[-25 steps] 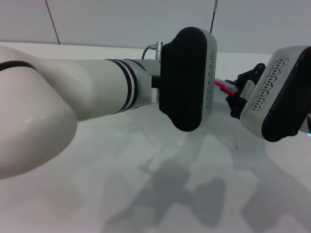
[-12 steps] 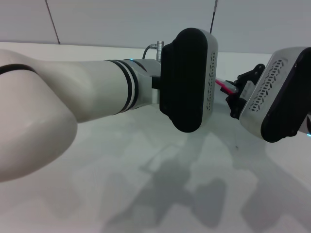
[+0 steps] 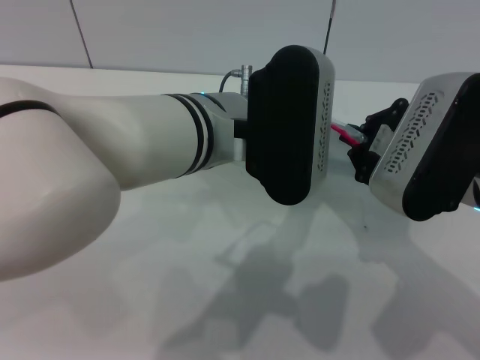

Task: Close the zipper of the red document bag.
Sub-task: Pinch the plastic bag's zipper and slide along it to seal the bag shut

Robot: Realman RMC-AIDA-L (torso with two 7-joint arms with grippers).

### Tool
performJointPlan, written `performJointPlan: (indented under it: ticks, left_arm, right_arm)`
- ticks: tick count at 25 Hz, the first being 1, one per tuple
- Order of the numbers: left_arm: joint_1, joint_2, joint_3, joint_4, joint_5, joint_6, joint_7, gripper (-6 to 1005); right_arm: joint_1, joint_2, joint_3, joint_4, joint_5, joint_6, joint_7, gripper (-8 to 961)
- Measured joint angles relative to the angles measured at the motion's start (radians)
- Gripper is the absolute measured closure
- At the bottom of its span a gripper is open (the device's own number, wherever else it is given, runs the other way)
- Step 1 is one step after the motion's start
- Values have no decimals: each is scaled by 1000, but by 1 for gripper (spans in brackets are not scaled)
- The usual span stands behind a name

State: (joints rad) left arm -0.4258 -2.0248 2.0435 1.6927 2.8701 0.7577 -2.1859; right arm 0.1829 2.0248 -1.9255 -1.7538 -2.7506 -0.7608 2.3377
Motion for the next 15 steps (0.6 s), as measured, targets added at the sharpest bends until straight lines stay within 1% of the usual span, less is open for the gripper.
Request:
performJointPlan:
  ticks: [15]
  left_arm:
    - [3,0,7,-1,2,-14,11,943]
  right_arm:
    - [-2,0,-6,-4,1,0,-15,905]
